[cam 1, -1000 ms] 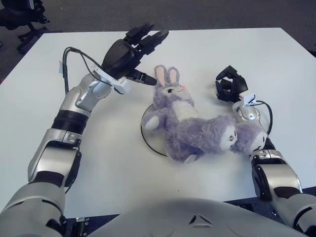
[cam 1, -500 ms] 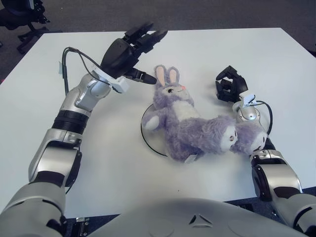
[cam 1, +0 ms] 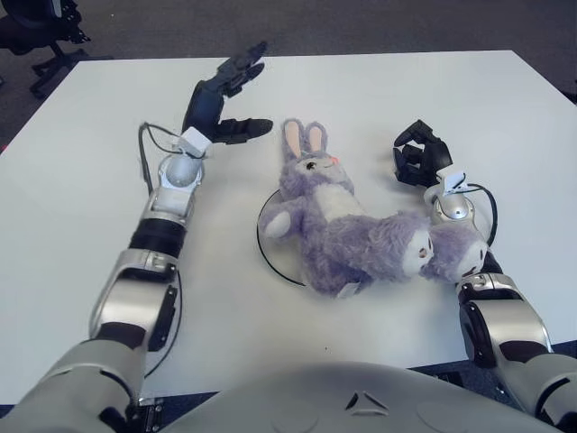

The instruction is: Put the doll into the plate.

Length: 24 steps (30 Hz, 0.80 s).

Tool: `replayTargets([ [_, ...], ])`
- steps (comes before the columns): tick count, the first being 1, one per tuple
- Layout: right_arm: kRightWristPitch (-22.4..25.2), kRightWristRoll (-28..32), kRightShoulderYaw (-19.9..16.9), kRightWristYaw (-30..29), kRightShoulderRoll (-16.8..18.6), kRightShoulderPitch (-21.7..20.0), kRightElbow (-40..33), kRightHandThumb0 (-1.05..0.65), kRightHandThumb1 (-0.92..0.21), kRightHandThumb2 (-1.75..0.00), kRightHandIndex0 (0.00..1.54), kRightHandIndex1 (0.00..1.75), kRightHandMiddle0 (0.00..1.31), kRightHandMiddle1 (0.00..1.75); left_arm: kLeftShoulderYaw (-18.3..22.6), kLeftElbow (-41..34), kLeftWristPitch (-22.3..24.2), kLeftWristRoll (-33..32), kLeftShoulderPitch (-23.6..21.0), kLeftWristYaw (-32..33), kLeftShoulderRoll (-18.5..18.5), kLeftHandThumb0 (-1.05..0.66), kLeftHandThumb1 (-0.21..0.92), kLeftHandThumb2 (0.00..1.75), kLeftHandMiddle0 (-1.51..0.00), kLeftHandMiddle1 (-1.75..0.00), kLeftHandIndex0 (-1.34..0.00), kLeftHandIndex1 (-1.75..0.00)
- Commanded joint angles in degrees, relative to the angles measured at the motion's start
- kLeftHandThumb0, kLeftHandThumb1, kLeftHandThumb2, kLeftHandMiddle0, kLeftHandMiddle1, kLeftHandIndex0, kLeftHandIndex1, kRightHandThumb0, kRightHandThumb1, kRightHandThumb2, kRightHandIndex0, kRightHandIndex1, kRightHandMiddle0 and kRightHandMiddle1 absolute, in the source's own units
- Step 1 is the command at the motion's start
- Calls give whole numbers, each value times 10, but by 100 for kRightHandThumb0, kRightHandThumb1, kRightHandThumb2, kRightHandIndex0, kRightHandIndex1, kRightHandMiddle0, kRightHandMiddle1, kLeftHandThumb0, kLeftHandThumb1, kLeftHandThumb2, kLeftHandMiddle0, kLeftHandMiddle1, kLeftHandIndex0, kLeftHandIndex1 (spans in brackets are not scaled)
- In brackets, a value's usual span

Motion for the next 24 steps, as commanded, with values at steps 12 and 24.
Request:
replayTargets([
  [12, 25, -9, 1, -6, 16, 58, 49, -41, -56, -99, 88, 175, 43, 175, 87, 33, 72, -96, 96, -31, -60, -1, 89, 33, -58, -137, -31, -143],
  [24, -82, 14, -38, -14, 35, 59, 77, -41, -57, -97, 88, 175, 42, 175, 102, 60, 116, -105, 97, -79, -75, -21, 83, 56, -71, -169, -28, -161],
])
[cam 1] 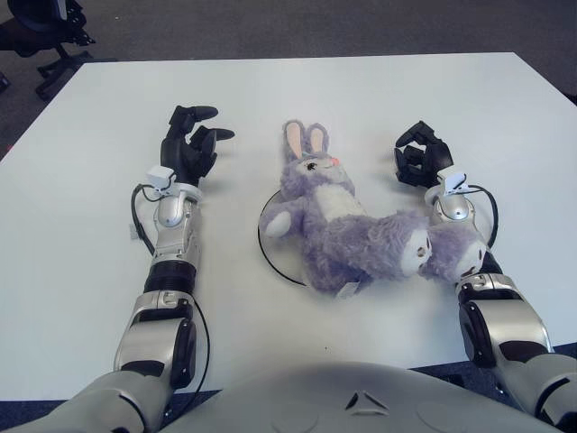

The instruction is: Put the doll into the plate.

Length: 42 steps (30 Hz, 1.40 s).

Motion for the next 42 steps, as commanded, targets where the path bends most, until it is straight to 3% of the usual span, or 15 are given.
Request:
replayTargets([
  [1, -48, 11, -12, -4, 29, 61, 53, -41, -58, -97, 88, 175, 42, 175, 3, 38, 29, -17, 40, -32, -15, -26, 87, 53, -76, -171, -26, -165],
  [10, -79, 13, -25, 2, 32, 56, 75, -40, -59, -96, 87, 175, 41, 175, 16, 54, 29, -13, 33, -47, -18, -34, 92, 49, -85, -174, -23, -173],
  [16, -94, 20, -36, 5, 31, 62, 78, -40, -59, -96, 88, 175, 41, 175, 13, 100, -9, 8, 27, -44, -30, -35, 92, 50, -86, -175, -22, -174],
  [24, -105, 21, -44, 5, 34, 62, 83, -40, -58, -96, 89, 175, 41, 175, 18, 120, -27, 11, 23, -48, -34, -35, 91, 52, -86, -175, -22, -175],
  [31, -147, 46, -71, -2, 53, 70, 79, -40, -59, -95, 91, 175, 41, 175, 23, 109, -6, 16, 35, -12, -51, -35, 90, 54, -85, -175, -23, -175],
  [42, -190, 59, -87, -2, 68, 73, 88, -39, -65, -88, 93, 175, 37, 175, 18, 96, 17, 29, 41, -7, -52, -35, 88, 56, -85, -175, -24, -175],
])
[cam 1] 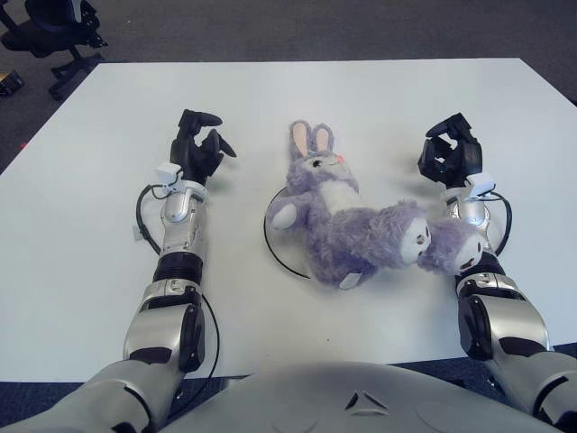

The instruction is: Put the doll into the plate.

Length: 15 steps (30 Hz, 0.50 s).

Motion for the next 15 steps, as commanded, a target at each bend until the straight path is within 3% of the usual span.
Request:
replayTargets([
  [1, -18, 0, 2, -5, 49, 80, 52, -39, -66, -87, 93, 175, 37, 175, -5, 35, 15, -2, 69, 5, -39, -35, 88, 56, -85, -175, -24, -175],
  [15, -32, 1, -4, -5, 54, 82, 49, -38, -69, -83, 94, 175, 35, 175, -17, 34, 19, 24, 67, 6, -36, -35, 86, 58, -85, -175, -24, -175],
])
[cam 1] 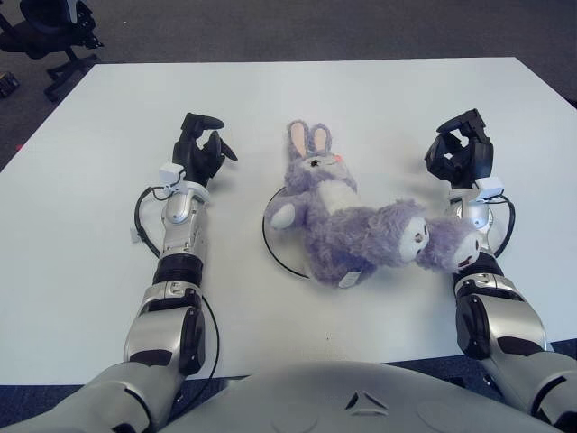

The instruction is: Put the doll into the plate.

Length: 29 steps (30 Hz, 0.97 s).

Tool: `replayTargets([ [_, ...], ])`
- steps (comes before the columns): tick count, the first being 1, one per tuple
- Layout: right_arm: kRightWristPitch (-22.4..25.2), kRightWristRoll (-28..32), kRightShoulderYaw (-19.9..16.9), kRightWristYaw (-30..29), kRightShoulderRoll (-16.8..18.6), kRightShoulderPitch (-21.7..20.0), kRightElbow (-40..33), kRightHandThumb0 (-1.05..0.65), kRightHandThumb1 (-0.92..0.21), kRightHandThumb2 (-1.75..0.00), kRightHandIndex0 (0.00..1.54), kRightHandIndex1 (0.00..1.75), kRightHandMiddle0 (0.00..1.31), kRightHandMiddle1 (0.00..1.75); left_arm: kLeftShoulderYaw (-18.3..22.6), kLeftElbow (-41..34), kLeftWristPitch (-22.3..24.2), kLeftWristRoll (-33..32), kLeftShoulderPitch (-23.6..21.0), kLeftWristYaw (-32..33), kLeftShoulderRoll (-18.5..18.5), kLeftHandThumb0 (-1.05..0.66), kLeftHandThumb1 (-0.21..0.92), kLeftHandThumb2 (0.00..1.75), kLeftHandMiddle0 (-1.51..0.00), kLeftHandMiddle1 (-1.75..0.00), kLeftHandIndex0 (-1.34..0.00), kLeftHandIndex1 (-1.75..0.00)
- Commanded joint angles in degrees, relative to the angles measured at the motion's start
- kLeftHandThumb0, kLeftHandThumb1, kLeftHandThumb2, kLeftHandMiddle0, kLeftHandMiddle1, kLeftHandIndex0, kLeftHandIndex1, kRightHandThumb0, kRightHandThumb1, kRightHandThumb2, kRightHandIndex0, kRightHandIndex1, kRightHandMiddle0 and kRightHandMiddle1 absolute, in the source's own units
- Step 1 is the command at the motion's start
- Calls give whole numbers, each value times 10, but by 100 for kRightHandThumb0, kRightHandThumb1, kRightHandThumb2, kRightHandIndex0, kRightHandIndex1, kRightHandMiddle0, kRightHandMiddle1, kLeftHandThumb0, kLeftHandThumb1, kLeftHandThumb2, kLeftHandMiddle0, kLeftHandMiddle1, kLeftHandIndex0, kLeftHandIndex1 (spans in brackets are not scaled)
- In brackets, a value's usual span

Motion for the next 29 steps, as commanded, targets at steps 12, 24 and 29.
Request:
replayTargets([
  [12, -5, 0, 5, 0, 52, 75, 50, -38, -71, -80, 95, 175, 33, 175, -8, 33, -3, 14, 64, 11, -31, -35, 85, 60, -84, -175, -25, -175],
  [24, -1, 0, 5, -1, 50, 70, 51, -37, -74, -75, 95, 175, 31, 175, -6, 37, -12, 18, 58, 15, -28, -36, 84, 62, -84, -175, -26, -175],
  [29, 1, -7, 6, -11, 44, 68, 49, -37, -75, -75, 94, 175, 31, 175, 3, 51, -21, 13, 44, 12, -24, -36, 83, 62, -84, -175, -26, -175],
])
